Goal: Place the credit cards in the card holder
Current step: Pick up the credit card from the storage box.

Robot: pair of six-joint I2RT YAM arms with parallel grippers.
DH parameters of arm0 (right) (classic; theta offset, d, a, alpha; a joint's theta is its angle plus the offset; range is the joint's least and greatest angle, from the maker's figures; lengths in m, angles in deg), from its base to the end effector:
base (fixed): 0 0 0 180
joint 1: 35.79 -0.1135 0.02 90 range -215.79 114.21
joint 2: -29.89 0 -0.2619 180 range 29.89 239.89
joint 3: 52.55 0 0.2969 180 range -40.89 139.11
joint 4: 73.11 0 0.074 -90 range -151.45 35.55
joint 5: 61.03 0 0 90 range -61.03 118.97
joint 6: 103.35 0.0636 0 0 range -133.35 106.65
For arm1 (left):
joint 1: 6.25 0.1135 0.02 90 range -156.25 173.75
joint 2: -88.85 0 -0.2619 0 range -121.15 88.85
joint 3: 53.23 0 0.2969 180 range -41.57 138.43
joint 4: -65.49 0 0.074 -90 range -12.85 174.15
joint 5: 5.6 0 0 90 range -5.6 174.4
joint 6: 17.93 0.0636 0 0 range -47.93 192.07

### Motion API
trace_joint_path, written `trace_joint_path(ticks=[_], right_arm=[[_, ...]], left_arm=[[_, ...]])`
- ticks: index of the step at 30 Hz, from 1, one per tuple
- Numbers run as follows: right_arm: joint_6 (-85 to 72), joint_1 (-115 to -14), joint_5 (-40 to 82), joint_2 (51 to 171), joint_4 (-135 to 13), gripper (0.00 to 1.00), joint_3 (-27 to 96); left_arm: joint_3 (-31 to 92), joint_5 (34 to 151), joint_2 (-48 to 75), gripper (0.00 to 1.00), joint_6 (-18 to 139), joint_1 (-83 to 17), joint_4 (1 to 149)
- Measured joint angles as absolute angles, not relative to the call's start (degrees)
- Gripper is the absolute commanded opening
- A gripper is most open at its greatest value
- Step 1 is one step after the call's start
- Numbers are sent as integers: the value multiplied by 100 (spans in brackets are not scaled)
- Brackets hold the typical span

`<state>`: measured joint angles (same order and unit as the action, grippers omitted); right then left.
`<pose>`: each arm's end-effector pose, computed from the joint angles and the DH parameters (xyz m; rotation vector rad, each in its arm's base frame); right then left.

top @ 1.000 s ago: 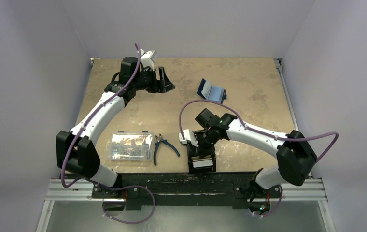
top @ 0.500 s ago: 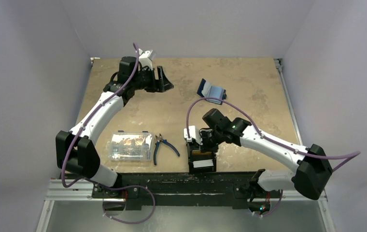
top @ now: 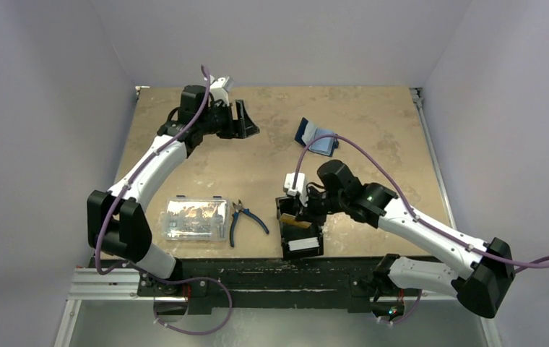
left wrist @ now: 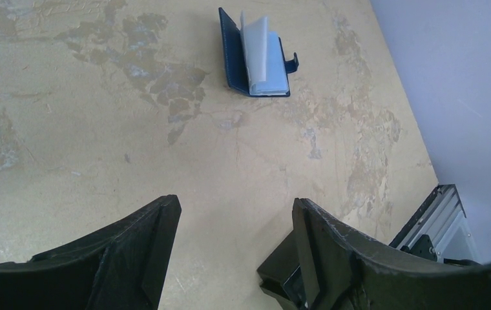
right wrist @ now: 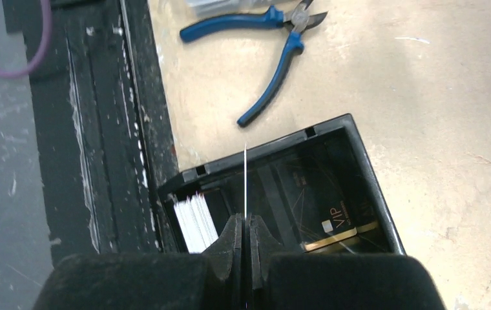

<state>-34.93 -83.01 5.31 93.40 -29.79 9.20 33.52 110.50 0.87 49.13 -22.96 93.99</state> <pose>0.1805 0.2326 0.2451 -1.5111 1.8430 0.7027 0.3956 -0.1480 0.3038 0.1710 2.1499 -0.8869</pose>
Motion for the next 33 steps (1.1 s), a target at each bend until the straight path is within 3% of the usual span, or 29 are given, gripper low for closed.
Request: trace_joint_path(ticks=[13,20,28,33], right_arm=[[-322,-8301,2404,9501,-2676,0,1685],[2463,-8301,2675,9241,-2833,0,1221],[4480,-8247,2931,8024,-3176,0,332],[5155,-7353,2393,7637,-3862,0,163]], left_arm=[[3345,10991,-134,69,4911,-2288,9397],[2943,11365,-136,67,4572,-2288,9075],[913,12019,1077,69,3080,-2288,8028],[117,12292,2091,69,2015,-2384,6857]])
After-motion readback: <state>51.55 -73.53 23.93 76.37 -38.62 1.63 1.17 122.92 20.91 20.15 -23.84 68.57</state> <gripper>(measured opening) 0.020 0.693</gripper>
